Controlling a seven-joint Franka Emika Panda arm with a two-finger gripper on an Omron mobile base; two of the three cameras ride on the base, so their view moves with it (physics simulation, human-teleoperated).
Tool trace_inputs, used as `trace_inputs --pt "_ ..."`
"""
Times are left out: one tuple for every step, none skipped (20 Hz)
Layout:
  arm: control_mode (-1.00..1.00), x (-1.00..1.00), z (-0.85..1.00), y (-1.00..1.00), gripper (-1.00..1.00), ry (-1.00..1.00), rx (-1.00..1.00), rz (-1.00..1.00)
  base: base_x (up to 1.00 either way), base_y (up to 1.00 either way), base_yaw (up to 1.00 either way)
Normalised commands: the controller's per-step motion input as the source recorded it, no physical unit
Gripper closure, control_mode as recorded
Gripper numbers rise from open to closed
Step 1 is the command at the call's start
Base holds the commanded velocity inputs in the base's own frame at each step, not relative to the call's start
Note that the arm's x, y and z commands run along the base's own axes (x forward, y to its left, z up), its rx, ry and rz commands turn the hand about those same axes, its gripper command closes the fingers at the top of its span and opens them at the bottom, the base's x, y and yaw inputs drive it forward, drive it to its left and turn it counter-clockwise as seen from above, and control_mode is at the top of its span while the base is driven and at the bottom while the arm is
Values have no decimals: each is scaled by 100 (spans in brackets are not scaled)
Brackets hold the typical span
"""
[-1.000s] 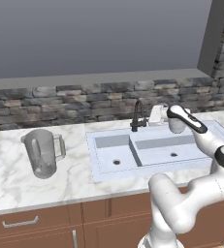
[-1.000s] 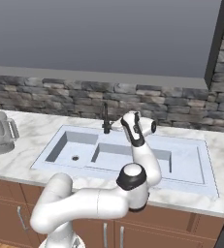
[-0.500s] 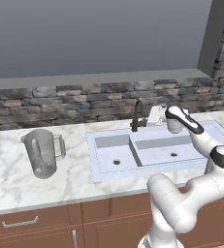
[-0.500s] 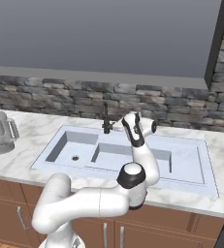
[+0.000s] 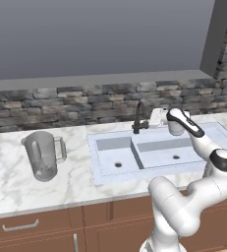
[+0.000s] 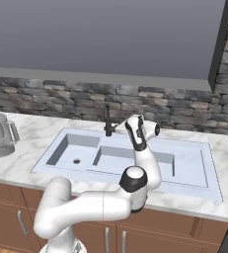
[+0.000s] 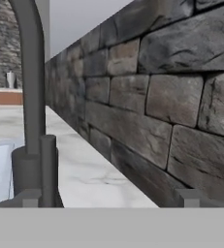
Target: Turn on the sink faucet and place the jug under the water for a few seconds to fill it up.
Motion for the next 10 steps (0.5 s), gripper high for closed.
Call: trace_inputs --pt "-100 4 -10 14 -100 0 0 0 0 0 0" --pt "-100 2 -8 16 -100 0 0 0 0 0 0" --pt "-100 4 -6 16 -100 0 0 0 0 0 0" --pt "-100 5 -3 16 -100 0 0 0 0 0 0" --pt "-100 4 0 16 -100 1 0 0 0 0 0" --pt "-100 8 0 18 -100 2 0 0 0 0 0" --pt "-100 9 0 16 -100 1 0 0 0 0 0" --pt "-100 0 0 8 -100 0 0 0 0 0 0" --pt "-100 0 0 2 -100 0 0 0 0 0 0" --pt "-100 0 0 1 -100 0 0 0 0 0 0"
